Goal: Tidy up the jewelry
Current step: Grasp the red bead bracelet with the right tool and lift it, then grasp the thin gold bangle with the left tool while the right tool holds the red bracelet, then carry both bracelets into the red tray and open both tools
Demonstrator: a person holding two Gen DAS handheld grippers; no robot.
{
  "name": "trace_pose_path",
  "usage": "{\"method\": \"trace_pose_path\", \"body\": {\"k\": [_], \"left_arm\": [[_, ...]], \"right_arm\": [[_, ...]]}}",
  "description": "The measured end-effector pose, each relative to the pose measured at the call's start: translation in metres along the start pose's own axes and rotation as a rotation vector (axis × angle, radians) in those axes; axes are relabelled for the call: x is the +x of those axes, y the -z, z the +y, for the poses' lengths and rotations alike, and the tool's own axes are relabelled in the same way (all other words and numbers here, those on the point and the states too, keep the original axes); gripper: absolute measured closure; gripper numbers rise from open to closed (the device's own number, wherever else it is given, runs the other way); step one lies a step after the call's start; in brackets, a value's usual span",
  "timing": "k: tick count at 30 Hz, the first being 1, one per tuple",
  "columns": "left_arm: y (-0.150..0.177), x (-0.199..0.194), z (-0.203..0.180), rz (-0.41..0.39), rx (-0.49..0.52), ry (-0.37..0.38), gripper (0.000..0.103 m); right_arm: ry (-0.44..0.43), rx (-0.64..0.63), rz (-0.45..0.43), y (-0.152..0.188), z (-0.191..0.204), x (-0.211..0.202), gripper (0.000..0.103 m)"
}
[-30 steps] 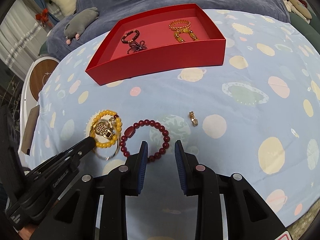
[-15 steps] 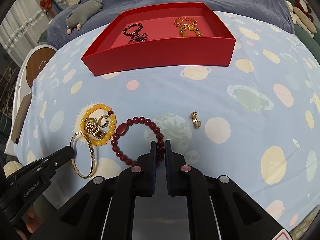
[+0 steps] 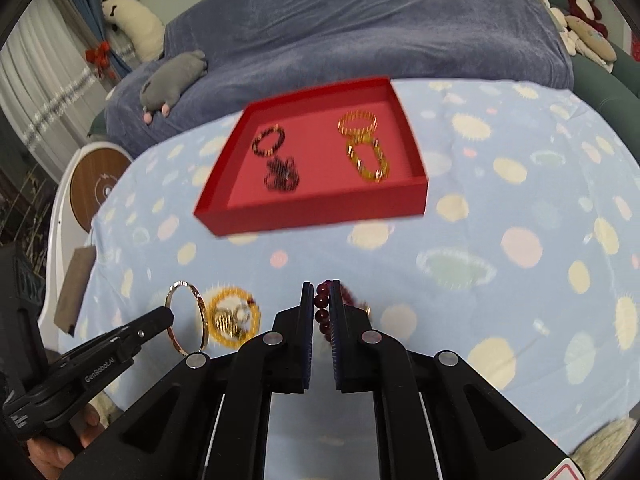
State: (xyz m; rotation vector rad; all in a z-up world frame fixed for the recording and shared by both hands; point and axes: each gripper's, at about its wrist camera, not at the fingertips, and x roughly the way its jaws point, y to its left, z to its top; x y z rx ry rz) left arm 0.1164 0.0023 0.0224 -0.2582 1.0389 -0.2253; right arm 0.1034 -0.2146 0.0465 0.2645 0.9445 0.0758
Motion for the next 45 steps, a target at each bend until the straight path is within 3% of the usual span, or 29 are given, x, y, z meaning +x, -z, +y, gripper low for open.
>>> {"method": "trace_pose_path", "body": {"k": [11, 19, 27, 28, 30, 31, 39, 45], "left_arm": [[-0.086, 0.014, -0.031, -0.089, 0.05, 0.013, 0.1], [-0.12, 0.063, -0.034, -0.051, 0.056, -0.041, 0.099], [-0.115, 0.086, -0.028, -0.021, 0.037, -0.073, 0.095], [-0.114, 0.086, -0.028, -0.02, 0.037, -0.078, 0.092], [-0.111, 0.083, -0.027, -0.036, 0.035, -0.105, 0.065], [-0.109, 0.079, -0.025, -0.054, 0.027, -0.115, 0.061], [-0.078, 0.05, -0.014, -0.065, -0.008, -0.085, 0.061], [-0.043, 0.032, 0.0, -0.032, -0.029, -0.084, 0.061]], "right_arm": [[-0.012, -0.012, -0.11, -0.089, 0.0, 0.013, 0.095], [-0.032, 0.024, -0.071, -0.114, 0.001, 0.06, 0.095], [0.011, 0.024, 0.0, -0.094, -0.009, 0.095, 0.091], [0.017, 0.026, 0.0, -0.093, -0.011, 0.095, 0.09], [0.024, 0.031, -0.003, -0.089, -0.016, 0.091, 0.09], [0.023, 0.034, -0.006, -0.087, -0.018, 0.088, 0.09], [0.019, 0.04, -0.028, -0.062, -0.023, 0.059, 0.084], [0.014, 0.04, 0.005, -0.029, -0.021, 0.045, 0.084]]}}
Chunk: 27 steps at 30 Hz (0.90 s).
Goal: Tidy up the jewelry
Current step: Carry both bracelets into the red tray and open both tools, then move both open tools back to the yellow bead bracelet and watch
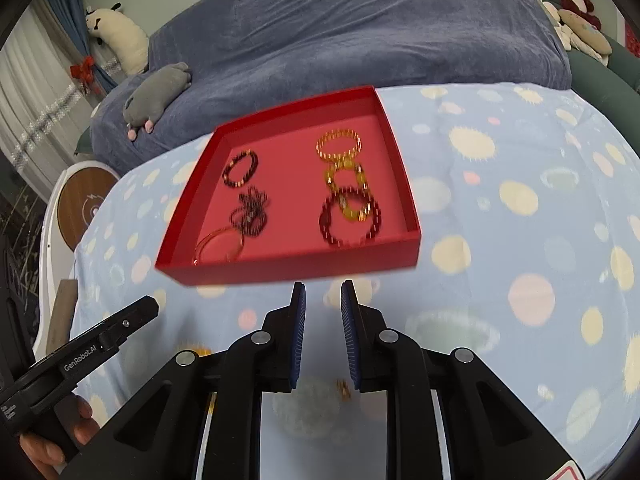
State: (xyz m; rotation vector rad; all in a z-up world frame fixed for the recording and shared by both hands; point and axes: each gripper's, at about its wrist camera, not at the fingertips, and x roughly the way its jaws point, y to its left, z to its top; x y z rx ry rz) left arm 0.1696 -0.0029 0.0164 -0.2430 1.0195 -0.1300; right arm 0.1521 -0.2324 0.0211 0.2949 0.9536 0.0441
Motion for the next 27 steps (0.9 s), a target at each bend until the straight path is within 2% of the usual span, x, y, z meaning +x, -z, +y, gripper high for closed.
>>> {"method": "trace_pose_path", "body": {"k": [9, 14, 20, 27], "left_arm": [[0.051, -0.013, 0.026, 0.041, -0.029, -0.02, 0.061], [0.071, -0.012, 0.027, 0.07, -0.037, -0.016, 0.061], [0.082, -0.01, 0.02, 0.083, -0.028, -0.005, 0.06], [0.085, -0.01, 0.02, 0.087, -0.029, -0.014, 0.06]], "right_arm": [[0.025, 0.022, 0.071, 0.053, -0.007, -0.005, 0.084], [0.029, 0.048, 0.093, 0.073, -0.012, -0.007, 0.084], [0.015, 0.055, 0.118, 0.089, -0.009, -0.008, 0.084], [-0.015, 0.002, 0.126, 0.094, 0.012, -0.006, 0.084]]}}
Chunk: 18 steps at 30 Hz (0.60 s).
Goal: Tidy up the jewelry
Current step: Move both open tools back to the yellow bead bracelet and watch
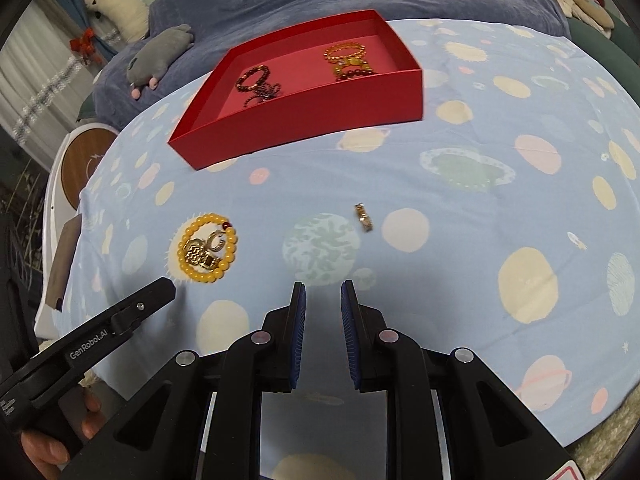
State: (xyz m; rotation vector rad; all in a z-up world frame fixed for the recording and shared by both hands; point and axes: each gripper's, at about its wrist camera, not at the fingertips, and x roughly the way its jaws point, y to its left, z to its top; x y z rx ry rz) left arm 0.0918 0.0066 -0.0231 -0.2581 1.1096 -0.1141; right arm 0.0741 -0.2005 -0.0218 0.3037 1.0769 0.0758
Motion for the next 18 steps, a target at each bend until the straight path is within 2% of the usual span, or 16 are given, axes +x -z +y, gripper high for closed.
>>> {"method": "trace_pose_path", "body": {"k": [14, 16, 18], "left_arm": [[-0.008, 0.004, -0.008, -0.003, 0.003, 0.002, 0.06], [-0.011, 0.004, -0.013, -0.005, 0.006, 0.014, 0.056], [-0.014, 0.003, -0.02, -0.014, 0.005, 0.019, 0.048]], "right_arm": [[0.016, 0.038, -0.011, -0.007, -0.016, -0.001, 0.084], [0.019, 0.046, -0.011, -0.006, -0.019, -0.001, 0.084], [0.022, 0.053, -0.009, -0.005, -0.022, -0.001, 0.084]]}}
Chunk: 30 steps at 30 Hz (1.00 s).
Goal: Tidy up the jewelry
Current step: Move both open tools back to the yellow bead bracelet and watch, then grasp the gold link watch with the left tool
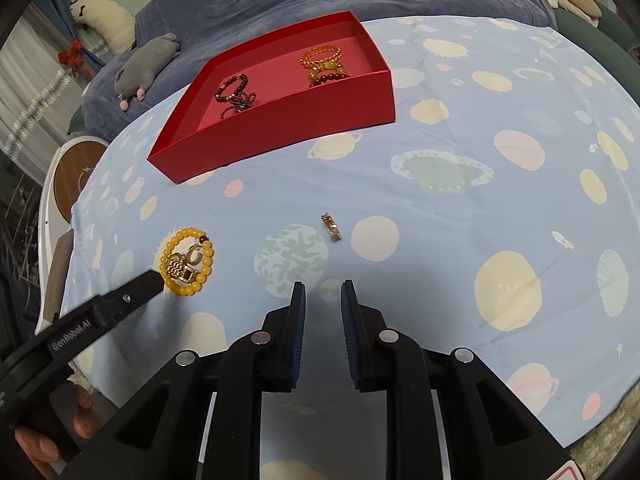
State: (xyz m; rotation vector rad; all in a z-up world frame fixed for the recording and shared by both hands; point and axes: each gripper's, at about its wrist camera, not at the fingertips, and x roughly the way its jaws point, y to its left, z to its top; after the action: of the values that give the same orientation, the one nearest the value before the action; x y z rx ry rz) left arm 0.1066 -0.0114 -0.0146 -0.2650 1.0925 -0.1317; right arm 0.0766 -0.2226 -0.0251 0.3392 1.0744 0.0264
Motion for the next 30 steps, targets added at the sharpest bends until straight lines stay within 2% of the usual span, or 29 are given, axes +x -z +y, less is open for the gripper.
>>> {"method": "trace_pose_path", "body": {"k": [3, 6, 9, 10, 13, 14, 15, 19, 21, 30], "left_arm": [[-0.007, 0.005, -0.012, -0.001, 0.007, 0.011, 0.048], [-0.011, 0.016, -0.022, 0.003, 0.04, -0.02, 0.049], [-0.009, 0.027, -0.02, 0.027, 0.051, -0.039, 0.061], [-0.009, 0.025, -0.018, 0.017, 0.054, -0.037, 0.062], [-0.005, 0.021, -0.011, 0.013, 0.07, -0.019, 0.071], [-0.004, 0.02, -0.008, 0.018, 0.07, -0.014, 0.079], [-0.004, 0.02, -0.006, 0.022, 0.067, -0.012, 0.083], [-0.002, 0.014, 0.005, 0.019, 0.04, 0.022, 0.085], [-0.002, 0.009, 0.007, 0.008, 0.034, 0.034, 0.091], [-0.005, -0.006, 0.009, -0.02, 0.014, 0.063, 0.092]], "right_arm": [[0.003, 0.01, 0.002, 0.001, -0.004, -0.001, 0.084], [0.003, 0.01, 0.002, 0.002, -0.005, -0.001, 0.084], [0.0, 0.008, 0.0, 0.001, -0.005, -0.002, 0.084], [-0.002, 0.006, -0.001, 0.001, -0.006, -0.003, 0.084], [-0.009, 0.009, -0.002, -0.001, -0.006, -0.003, 0.084], [-0.011, 0.008, -0.001, -0.001, -0.005, -0.002, 0.084], [-0.013, 0.007, 0.001, -0.001, -0.004, -0.001, 0.084], [-0.022, -0.001, 0.007, 0.001, 0.002, 0.0, 0.084], [-0.026, -0.007, 0.009, 0.002, 0.006, 0.001, 0.084], [-0.046, -0.034, 0.008, 0.004, 0.021, -0.001, 0.084]]}}
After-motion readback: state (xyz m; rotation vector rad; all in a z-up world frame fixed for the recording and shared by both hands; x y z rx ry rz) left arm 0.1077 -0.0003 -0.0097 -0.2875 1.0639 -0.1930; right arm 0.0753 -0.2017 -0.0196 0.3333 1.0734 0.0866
